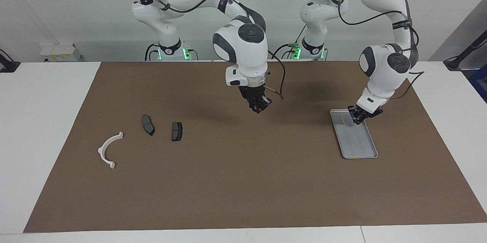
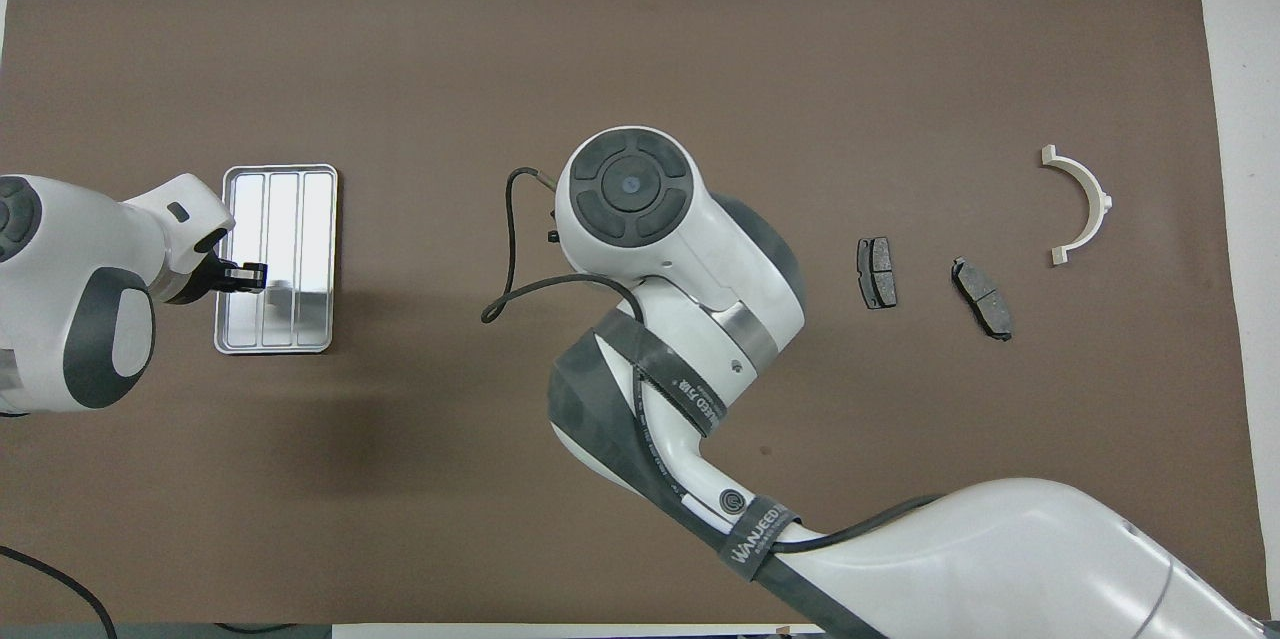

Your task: Pick bearing gear from pile to tray

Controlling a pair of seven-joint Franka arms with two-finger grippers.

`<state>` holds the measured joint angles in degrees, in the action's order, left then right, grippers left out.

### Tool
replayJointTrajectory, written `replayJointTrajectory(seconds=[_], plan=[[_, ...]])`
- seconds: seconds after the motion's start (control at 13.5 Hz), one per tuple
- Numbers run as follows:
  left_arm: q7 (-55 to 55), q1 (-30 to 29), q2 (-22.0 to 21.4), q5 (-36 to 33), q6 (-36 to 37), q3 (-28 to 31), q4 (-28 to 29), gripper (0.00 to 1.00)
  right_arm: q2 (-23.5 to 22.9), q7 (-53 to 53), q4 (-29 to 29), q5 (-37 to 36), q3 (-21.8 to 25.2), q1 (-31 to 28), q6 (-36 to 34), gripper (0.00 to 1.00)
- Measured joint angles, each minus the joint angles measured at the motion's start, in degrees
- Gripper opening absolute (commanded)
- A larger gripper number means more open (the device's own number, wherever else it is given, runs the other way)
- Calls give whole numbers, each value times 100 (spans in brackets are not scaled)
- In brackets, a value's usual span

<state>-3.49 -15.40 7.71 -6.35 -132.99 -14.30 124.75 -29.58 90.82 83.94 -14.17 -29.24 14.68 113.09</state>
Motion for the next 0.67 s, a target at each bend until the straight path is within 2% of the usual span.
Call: replayJointTrajectory(seconds=[0.15, 0.37, 0.67], plan=[[74, 2, 0, 5, -293, -1, 212, 0, -483, 621, 25, -625, 7, 331, 408, 0], [216, 15, 8, 15, -545, -20, 431, 0, -1099, 856, 15, -922, 53, 502, 805, 0], [273, 16, 33, 135, -583, -39, 459, 0, -1209, 856, 10, -1041, 66, 513, 823, 0]])
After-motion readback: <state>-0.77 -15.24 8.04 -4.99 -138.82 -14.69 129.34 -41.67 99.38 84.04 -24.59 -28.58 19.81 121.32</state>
